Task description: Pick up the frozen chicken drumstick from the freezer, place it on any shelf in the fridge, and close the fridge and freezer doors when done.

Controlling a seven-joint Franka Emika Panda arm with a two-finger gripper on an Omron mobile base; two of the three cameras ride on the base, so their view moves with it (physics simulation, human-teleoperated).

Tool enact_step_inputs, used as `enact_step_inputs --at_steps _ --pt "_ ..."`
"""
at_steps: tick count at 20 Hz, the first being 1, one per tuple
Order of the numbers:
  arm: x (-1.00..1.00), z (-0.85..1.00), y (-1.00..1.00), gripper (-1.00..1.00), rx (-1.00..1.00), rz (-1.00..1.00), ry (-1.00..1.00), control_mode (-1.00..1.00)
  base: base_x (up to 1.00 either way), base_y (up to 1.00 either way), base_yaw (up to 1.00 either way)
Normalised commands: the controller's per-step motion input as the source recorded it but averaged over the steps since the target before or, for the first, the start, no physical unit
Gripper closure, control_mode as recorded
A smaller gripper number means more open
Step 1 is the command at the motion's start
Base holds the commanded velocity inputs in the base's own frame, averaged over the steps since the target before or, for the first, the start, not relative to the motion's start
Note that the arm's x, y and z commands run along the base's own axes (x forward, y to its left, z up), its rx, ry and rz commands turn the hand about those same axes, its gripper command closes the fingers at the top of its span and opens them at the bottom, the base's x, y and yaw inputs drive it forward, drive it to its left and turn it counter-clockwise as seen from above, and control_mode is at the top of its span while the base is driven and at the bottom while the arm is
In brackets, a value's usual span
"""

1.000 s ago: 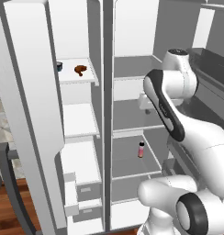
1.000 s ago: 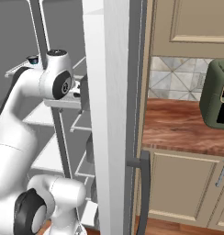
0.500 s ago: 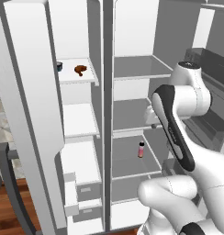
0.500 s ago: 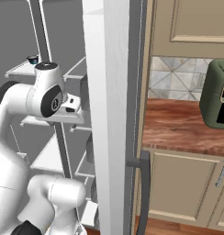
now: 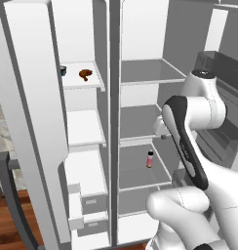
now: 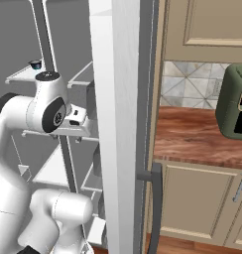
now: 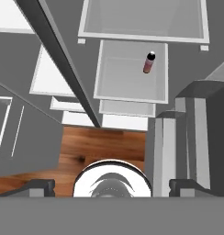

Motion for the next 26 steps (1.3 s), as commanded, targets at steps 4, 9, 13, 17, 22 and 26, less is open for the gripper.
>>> enact_step_inputs --at_steps 4,9,13,17,22,26 --pt "0.00 0.00 0.00 -1.00 0.00 0.00 0.00 -1.00 0.00 0.00 0.00" --pt "-0.01 0.00 0.00 -1.00 0.00 0.00 0.00 -1.00 0.00 0.00 0.00" --pt "-0.01 0.00 0.06 -1.00 0.00 0.00 0.00 1.00 0.00 0.06 0.00" --pt "0.00 0.00 0.00 -1.00 0.00 0.00 0.00 1.00 0.00 0.40 0.04" --pt "0.00 0.00 0.00 -1.00 0.00 0.00 0.00 1.00 0.00 0.37 0.02" --pt "0.00 0.00 0.00 -1.00 0.00 0.00 0.00 1.00 0.00 0.17 0.00"
